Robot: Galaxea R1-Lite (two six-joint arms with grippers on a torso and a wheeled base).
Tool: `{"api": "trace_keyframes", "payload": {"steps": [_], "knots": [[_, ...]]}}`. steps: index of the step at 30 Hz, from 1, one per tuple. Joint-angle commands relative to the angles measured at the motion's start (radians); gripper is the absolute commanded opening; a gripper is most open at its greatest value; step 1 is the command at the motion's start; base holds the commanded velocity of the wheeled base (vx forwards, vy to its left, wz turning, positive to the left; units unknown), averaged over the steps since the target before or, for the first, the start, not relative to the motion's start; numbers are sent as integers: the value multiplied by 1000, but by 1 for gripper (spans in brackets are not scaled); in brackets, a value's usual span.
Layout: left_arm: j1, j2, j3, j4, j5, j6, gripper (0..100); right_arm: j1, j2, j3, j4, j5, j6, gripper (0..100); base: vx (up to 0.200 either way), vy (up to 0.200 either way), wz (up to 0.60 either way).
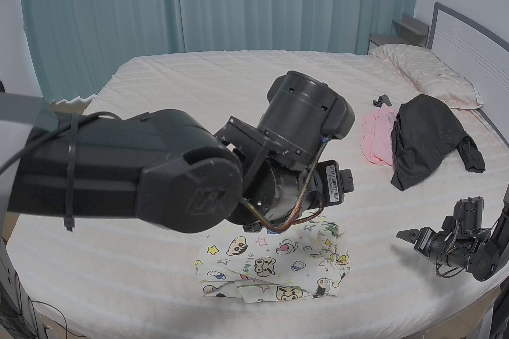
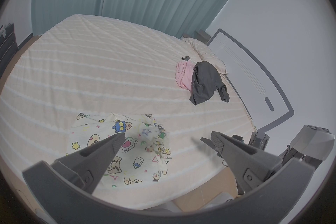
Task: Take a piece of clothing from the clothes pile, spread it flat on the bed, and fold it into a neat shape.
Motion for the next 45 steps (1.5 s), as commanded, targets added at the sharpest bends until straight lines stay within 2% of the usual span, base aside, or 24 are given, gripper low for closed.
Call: {"api": "trace_keyframes", "payload": {"steps": [1,4,7,8,10,14,15,17,21,23,24,25,28,32,35,37,41,45], "knots": [[1,-3,0,1,3,-4,100,1,0,0,0,0,10,100,0,0,0],[12,-12,15,4,3,-59,100,-1,-1,0,0,2,17,100,0,0,0],[61,-69,89,3,-7,-150,100,1,0,1,0,2,17,100,0,0,0],[81,-95,124,0,-13,-159,100,1,0,1,0,2,17,100,0,0,0],[157,-179,275,-10,-74,-168,100,7,-1,3,0,3,18,100,0,0,0],[231,-251,485,-45,-135,-221,100,16,-3,14,-6,5,18,100,0,0,0],[234,-253,492,-50,-137,-224,100,18,-3,15,-8,5,18,100,0,0,0],[286,-267,661,-194,-162,-276,100,30,0,32,-39,3,18,100,0,0,0],[320,-284,877,-384,-177,-290,100,44,0,47,-80,2,20,100,0,0,0],[320,-299,974,-464,-183,-323,100,58,-1,55,-88,2,21,100,-100,0,0],[320,-300,980,-470,-183,-328,100,59,-1,55,-88,2,21,100,-200,0,0],[320,-311,1068,-539,-200,-371,100,81,-3,63,-94,-1,24,100,-200,0,0],[369,-307,1177,-591,-260,-375,100,127,-6,72,-112,-3,79,100,-200,0,0],[450,-308,1220,-605,-359,-368,100,159,2,73,-140,-3,129,100,-150,0,0],[464,-320,1223,-605,-361,-348,100,165,5,70,-141,-1,130,100,0,0,0],[526,-300,1207,-609,-366,-331,100,173,6,66,-140,3,132,100,0,0,0],[582,-265,1218,-649,-366,-303,100,189,17,66,-140,5,133,100,0,0,0],[593,-267,1232,-680,-369,-302,100,222,29,69,-141,3,139,100,0,0,0]]}}
